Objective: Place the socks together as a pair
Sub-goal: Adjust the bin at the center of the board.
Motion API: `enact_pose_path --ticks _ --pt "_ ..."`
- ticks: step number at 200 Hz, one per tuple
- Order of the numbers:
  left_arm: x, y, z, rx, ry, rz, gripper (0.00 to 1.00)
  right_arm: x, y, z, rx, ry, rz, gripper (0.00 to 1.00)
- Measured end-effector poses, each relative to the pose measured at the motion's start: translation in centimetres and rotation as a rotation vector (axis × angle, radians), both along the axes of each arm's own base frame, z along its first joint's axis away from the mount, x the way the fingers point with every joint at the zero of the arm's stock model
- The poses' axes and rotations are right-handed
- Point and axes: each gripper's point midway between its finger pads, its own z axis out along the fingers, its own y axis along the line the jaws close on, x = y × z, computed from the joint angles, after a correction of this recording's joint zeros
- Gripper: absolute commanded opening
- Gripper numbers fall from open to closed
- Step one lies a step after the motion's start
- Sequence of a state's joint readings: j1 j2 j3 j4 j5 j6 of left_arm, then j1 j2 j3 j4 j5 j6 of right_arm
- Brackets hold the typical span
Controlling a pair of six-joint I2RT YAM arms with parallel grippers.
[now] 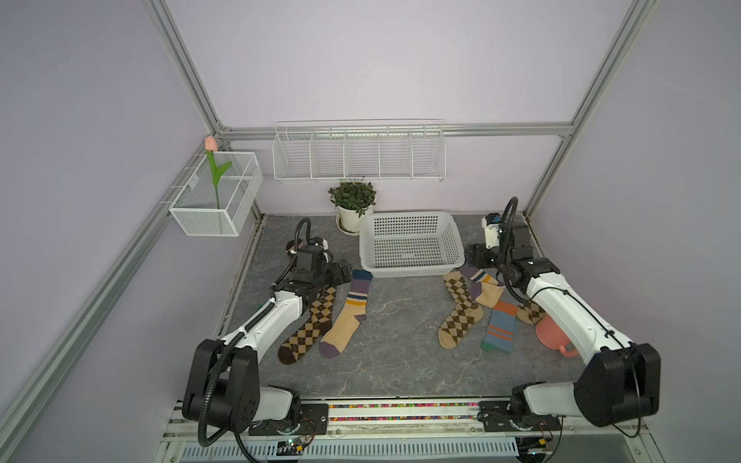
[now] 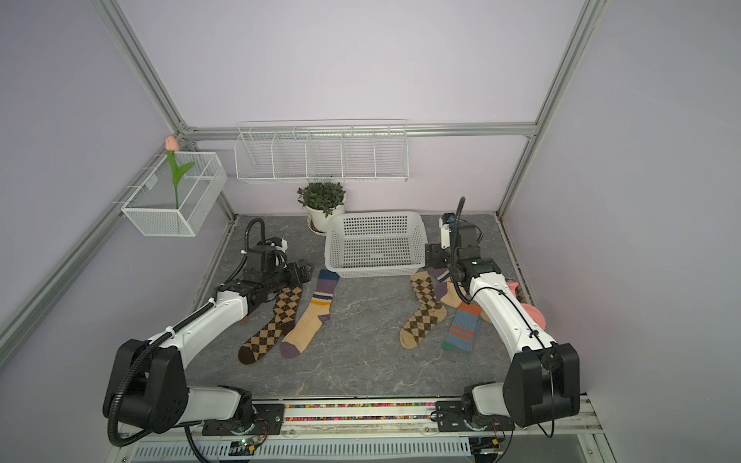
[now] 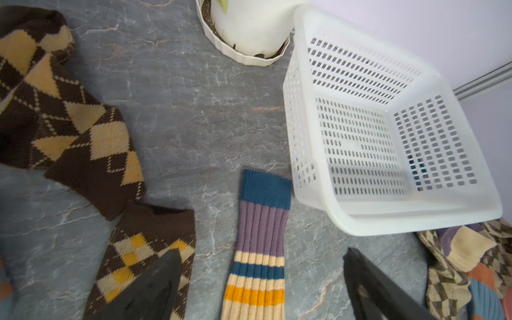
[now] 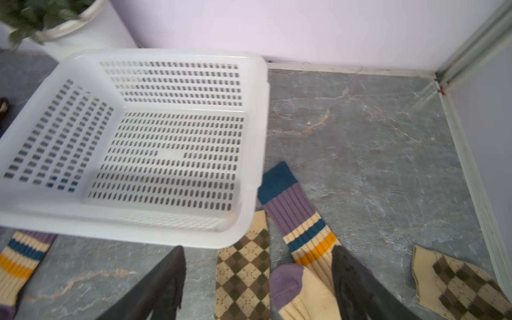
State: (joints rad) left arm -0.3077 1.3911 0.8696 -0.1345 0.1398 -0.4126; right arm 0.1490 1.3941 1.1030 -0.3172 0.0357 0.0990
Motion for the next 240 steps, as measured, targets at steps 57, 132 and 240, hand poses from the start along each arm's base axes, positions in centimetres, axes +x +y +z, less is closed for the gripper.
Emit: enact_pose_path --ticks 57,132,240 --pt "4.3 -5.0 1.9 -0.041 -0.063 -0.061 0.93 1.2 1.9 -7.8 0.177 0.224 0.061 0.71" --pt "4.9 -5.9 -0.8 -0.081 -0.047 -0.064 0.93 1.9 7.4 -7.9 0.397 0.257 0.216 0.63" --pt "6.4 -8.9 -1.2 -0.148 -0.052 -0.146 0.92 1.4 7.4 -7.5 0.354 0.253 0.194 0.63"
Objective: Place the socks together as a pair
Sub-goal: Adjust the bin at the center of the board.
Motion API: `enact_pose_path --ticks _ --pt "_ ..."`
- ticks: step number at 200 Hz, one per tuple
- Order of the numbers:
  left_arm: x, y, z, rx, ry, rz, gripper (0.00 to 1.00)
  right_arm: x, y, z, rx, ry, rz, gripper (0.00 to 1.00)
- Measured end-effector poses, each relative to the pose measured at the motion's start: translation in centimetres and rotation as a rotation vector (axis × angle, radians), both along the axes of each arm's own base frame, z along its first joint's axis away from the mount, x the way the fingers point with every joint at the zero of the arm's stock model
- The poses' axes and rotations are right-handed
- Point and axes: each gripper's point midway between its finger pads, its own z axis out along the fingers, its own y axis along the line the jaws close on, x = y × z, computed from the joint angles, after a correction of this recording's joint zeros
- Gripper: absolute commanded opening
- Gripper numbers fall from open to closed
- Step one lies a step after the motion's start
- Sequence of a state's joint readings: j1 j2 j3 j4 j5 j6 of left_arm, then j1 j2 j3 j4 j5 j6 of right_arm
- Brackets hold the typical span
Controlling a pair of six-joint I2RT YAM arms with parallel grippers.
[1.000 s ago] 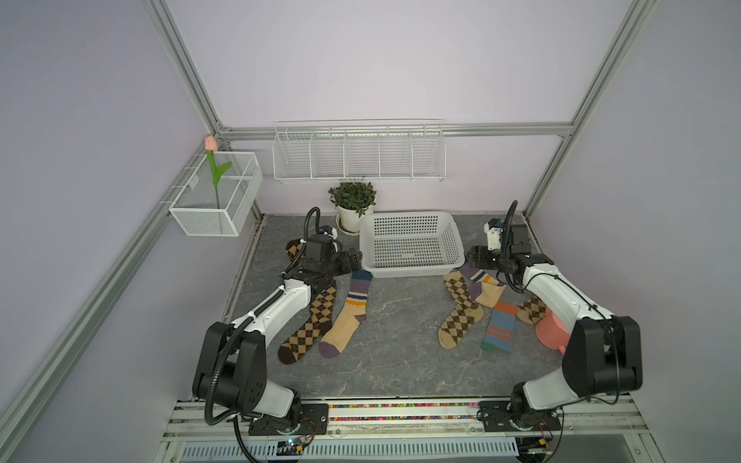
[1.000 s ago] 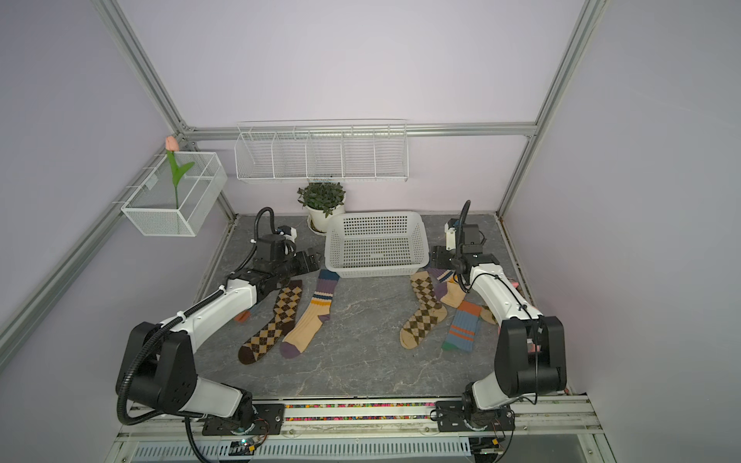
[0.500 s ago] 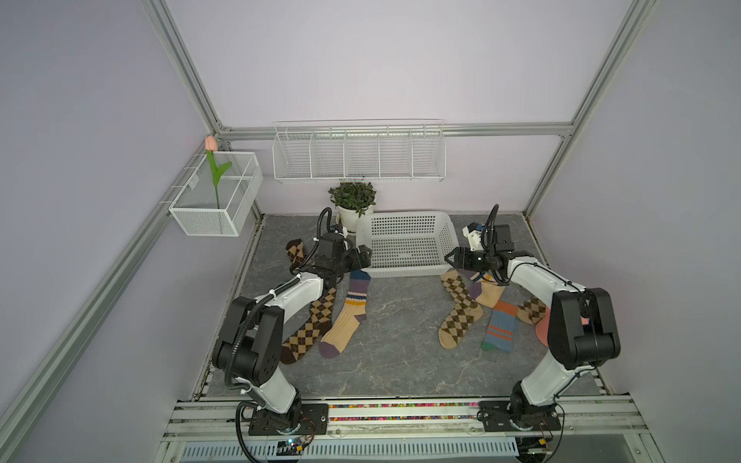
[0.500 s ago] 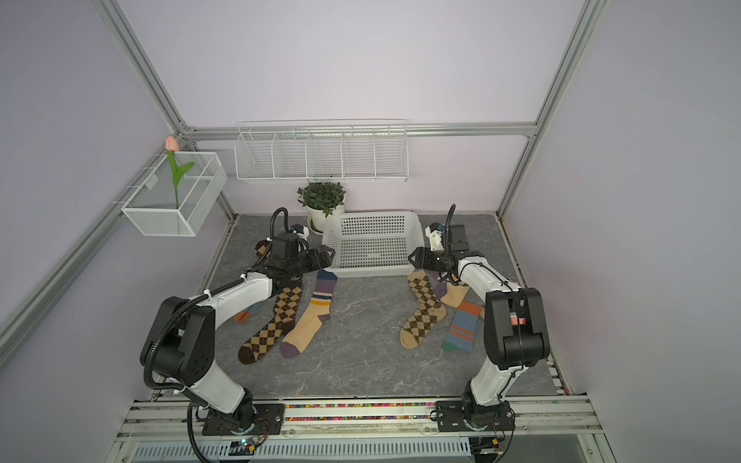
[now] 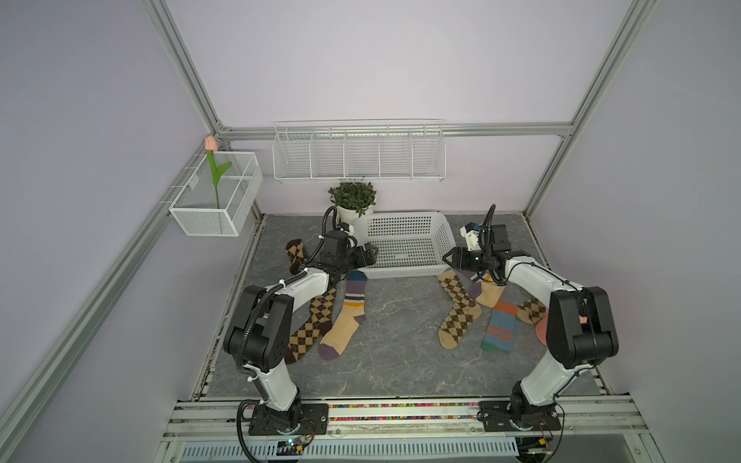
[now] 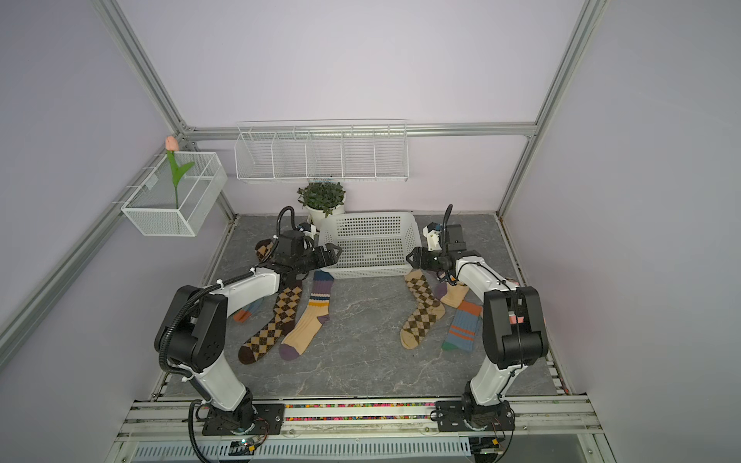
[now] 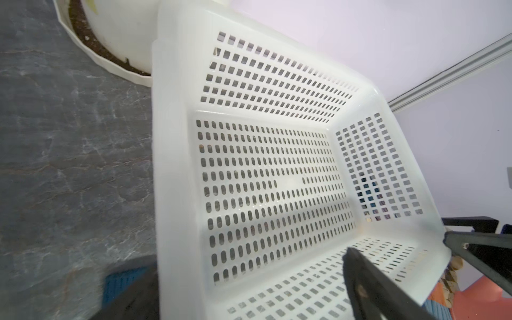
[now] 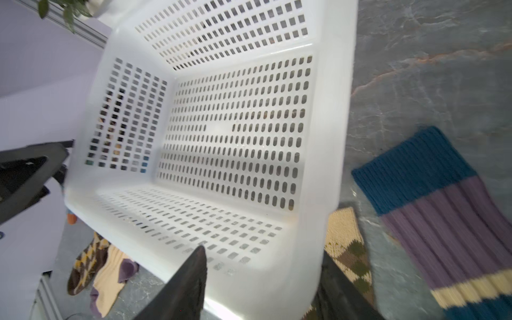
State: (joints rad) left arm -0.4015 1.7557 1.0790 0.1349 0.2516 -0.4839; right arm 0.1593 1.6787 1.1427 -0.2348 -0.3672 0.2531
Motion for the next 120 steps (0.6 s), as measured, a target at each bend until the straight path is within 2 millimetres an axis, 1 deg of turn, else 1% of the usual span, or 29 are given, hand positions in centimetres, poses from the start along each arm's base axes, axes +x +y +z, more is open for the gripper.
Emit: enact_pose_path --ticks 10,26,40,51,62,70,81,95,110,120 --pt "0.3 -0.7 0.5 -0.013 -0.016 -0.020 0.92 -0.8 -0.5 0.7 -0.040 -0.014 -0.012 0.63" --pt "0.8 -2.2 1.3 -0.037 -0.047 -0.059 0.93 -2.3 -1.6 3.0 -0.095 -0.062 -0.042 0.63" --pt "0.7 -3.2 1.5 -0.050 -0.054 -0.088 0.93 -3.5 -2.3 4.9 -0.124 -0.104 -0.067 0.63" --pt "0.5 -3.6 1.3 -0.048 -0.050 -0.099 0.93 -4.2 -2.5 6.1 -0.145 -0.133 -0.073 0.63" --pt "0.3 -3.6 1.0 -0.035 -0.044 -0.098 0.94 -5.0 -2.2 6.8 -0.164 -0.150 -0.067 0.63" --pt "0.2 -3.2 0.8 -0.016 -0.038 -0.086 0.94 -5.6 -1.7 7.1 -0.171 -0.156 -0.053 0.63" --pt "-0.2 -2.2 0.8 0.023 -0.031 -0.054 0.95 -6.3 -0.9 7.2 -0.172 -0.162 -0.028 0.64" --pt "-1.1 -0.5 1.3 0.082 -0.031 -0.006 0.96 -7.2 -0.4 6.6 -0.173 -0.154 -0.002 0.64" --pt "-2.0 1.5 3.2 0.134 -0.059 0.056 0.96 -7.7 -0.5 5.3 -0.190 -0.129 0.006 0.64" --pt "-2.5 2.8 5.0 0.157 -0.092 0.098 0.96 -7.6 -0.6 4.5 -0.201 -0.109 0.007 0.64"
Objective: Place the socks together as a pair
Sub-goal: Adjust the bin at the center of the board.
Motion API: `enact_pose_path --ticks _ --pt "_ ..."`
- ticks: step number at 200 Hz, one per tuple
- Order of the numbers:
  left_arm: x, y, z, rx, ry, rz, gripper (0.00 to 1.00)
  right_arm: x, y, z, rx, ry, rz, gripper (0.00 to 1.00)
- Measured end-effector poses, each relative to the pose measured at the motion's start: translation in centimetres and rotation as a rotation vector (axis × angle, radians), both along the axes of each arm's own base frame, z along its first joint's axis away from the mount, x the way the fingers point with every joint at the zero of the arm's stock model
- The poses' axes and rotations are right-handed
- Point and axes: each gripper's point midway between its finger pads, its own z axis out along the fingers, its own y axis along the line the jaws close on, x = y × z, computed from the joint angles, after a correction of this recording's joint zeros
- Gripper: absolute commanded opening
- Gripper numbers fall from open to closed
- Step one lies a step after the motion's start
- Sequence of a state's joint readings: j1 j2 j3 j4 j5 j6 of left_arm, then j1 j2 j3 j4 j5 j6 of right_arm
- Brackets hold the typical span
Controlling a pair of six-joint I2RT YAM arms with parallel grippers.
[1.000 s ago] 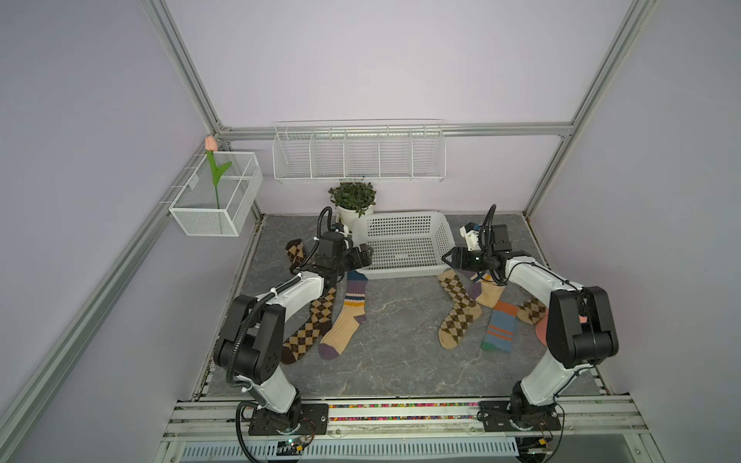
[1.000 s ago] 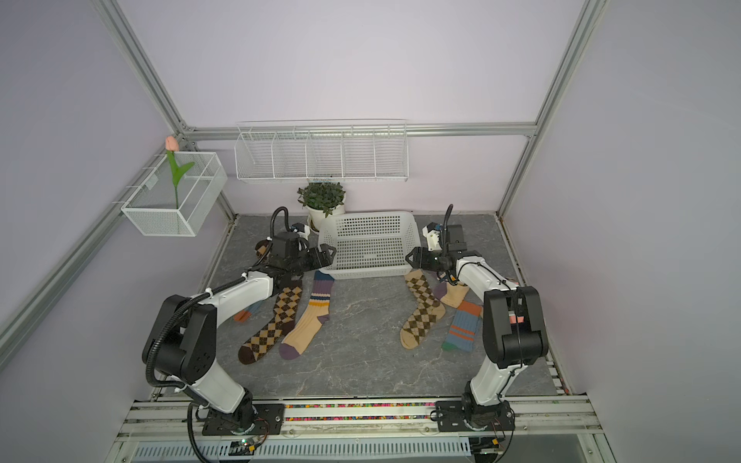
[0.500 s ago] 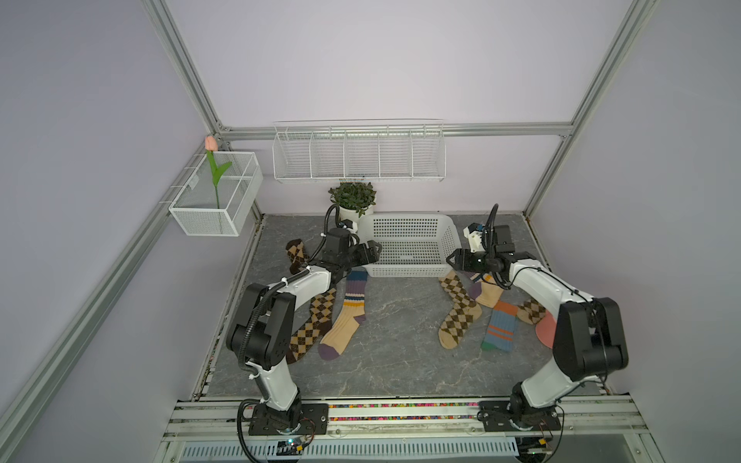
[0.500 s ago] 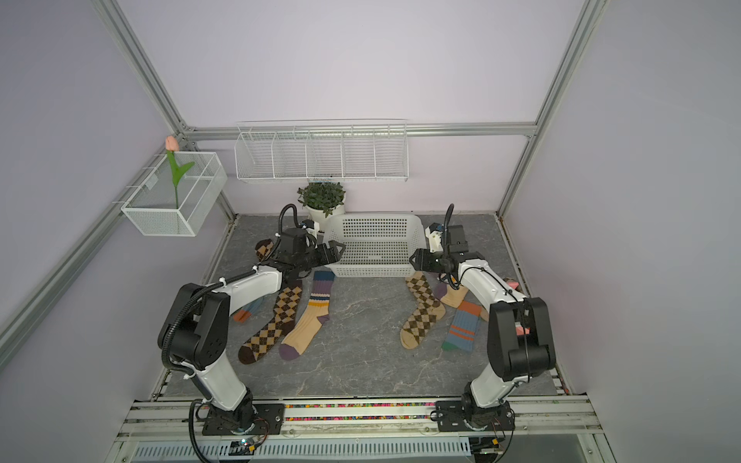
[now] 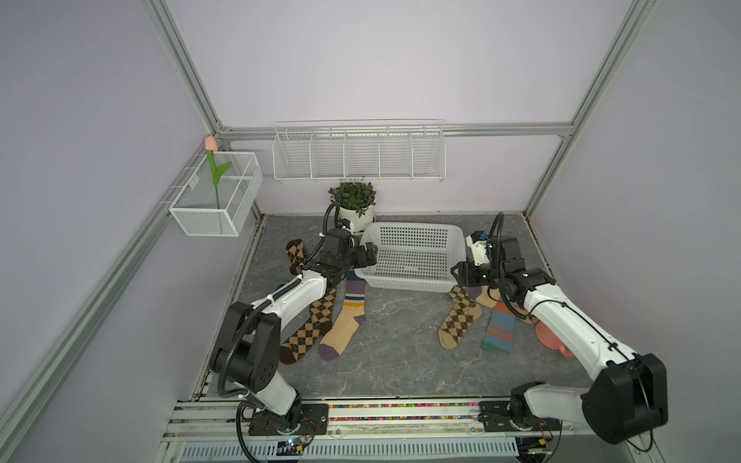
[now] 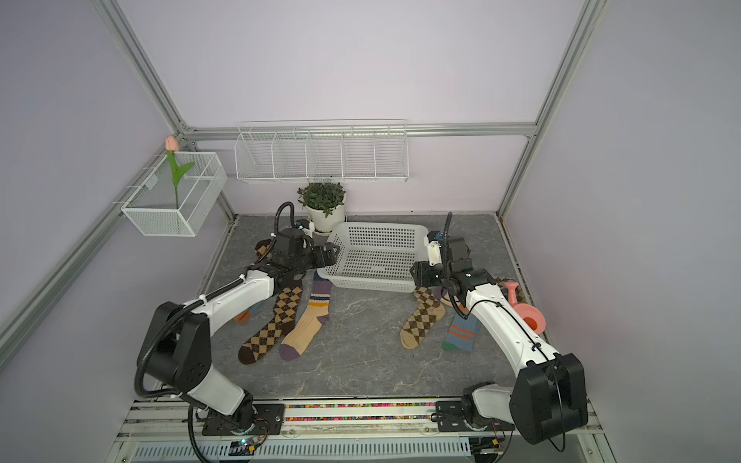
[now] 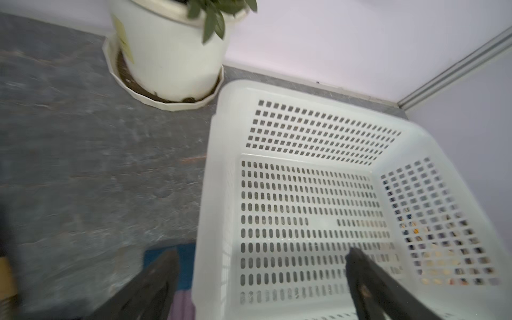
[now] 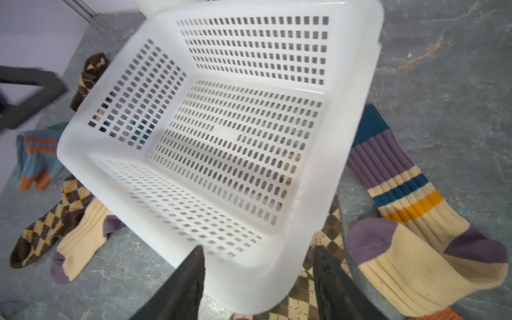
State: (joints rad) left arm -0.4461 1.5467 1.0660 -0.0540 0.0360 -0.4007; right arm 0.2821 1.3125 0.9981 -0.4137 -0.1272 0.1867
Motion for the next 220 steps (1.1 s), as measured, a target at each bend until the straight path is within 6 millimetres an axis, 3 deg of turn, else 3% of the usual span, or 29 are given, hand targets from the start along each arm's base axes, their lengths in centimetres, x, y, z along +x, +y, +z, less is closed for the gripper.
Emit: enact_pose_path --ticks 18,33,41,62,90,136,151,171,198,220 --pt "-0.9 1.5 2.5 0.019 -0.056 0.045 0.96 0.7 0.0 -1.3 -0.004 0.023 -0.003 0.63" --pt "-1.5 2.0 3.3 0.023 -0.074 0.049 0.96 1.5 0.2 -2.9 -0.003 0.056 -0.001 0.62" --pt "-1.8 2.1 3.0 0.031 -0.069 0.045 0.96 1.9 0.3 -3.9 -0.007 0.082 0.000 0.61" --pt "-2.7 2.5 1.0 0.060 -0.015 0.039 0.96 3.8 0.7 -4.5 -0.003 0.086 -0.002 0.58" --pt "-5.4 3.8 -2.1 0.104 0.071 0.037 0.97 5.4 0.7 -4.2 0.002 0.079 -0.017 0.53" --pt "-7.5 5.4 -1.9 0.125 0.085 0.061 0.97 8.7 0.4 -2.1 0.058 0.029 -0.055 0.34" --pt "-7.7 5.7 -1.8 0.133 0.086 0.072 0.97 9.5 0.5 -2.1 0.068 0.025 -0.058 0.35" --pt "-8.0 6.2 -2.2 0.157 0.106 0.085 0.97 9.8 0.5 -2.3 0.060 0.031 -0.056 0.48" --pt "-8.8 7.2 -3.0 0.205 0.139 0.107 0.96 8.7 -0.6 -1.8 0.005 0.030 -0.076 0.56" --pt "-9.6 8.4 -3.7 0.241 0.143 0.134 0.96 7.2 -2.3 0.1 -0.059 -0.004 -0.114 0.57"
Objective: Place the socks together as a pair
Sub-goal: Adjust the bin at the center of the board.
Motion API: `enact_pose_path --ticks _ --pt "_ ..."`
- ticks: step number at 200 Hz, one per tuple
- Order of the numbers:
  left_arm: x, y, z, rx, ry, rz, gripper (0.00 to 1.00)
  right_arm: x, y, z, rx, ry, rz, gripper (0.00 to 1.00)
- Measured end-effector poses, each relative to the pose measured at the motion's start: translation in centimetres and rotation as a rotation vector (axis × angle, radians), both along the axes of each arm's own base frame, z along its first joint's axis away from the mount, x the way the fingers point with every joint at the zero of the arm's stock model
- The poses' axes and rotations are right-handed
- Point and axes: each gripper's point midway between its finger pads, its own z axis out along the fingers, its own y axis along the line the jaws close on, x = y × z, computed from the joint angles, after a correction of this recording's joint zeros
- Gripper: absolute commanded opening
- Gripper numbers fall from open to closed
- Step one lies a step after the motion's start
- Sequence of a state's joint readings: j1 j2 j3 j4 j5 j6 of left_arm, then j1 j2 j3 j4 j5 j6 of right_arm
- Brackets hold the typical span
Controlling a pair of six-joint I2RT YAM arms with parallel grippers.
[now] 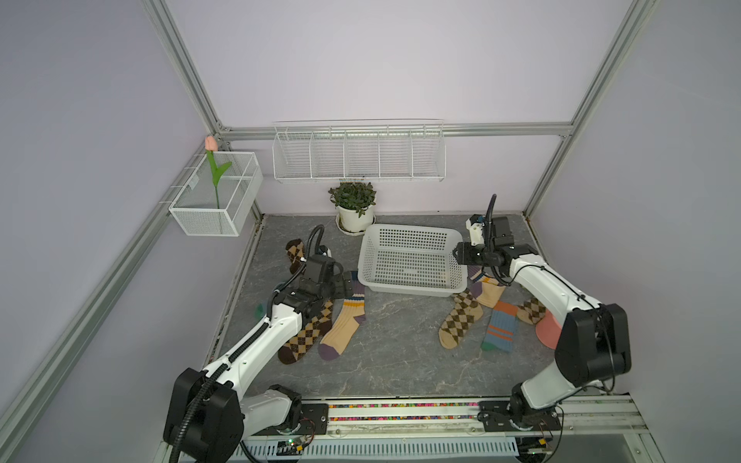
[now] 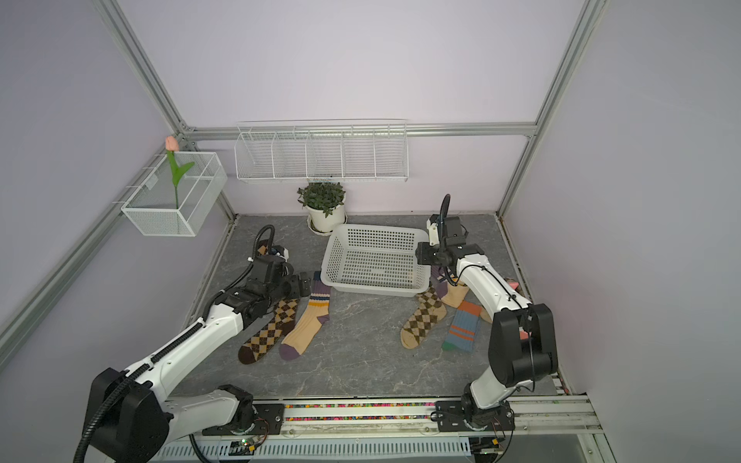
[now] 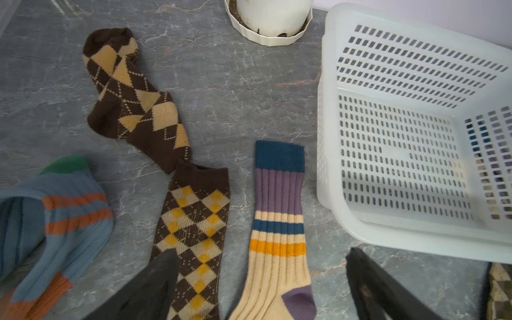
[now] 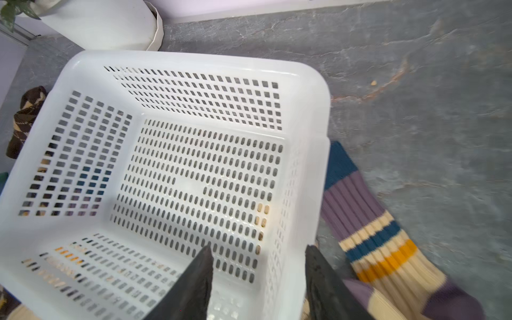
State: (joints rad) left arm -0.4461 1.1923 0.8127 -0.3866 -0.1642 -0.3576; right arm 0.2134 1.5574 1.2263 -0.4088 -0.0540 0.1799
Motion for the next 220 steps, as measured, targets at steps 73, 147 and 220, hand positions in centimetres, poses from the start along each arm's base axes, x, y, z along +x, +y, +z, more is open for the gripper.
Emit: enact_pose_path --ticks 73,147,220 --pt "-1.8 1.8 -4.1 0.064 0.064 0.039 0.94 0.3 -2.0 -3.6 0.007 0.093 -0.018 0.56" --pt "-1.5 1.6 -5.2 0.075 0.090 0.036 0.94 2.4 -0.2 -6.6 0.070 0.174 0.028 0.27" --pt "-1.4 1.5 -4.0 0.054 0.050 0.036 0.94 6.3 1.4 -6.5 0.143 0.146 0.047 0.12"
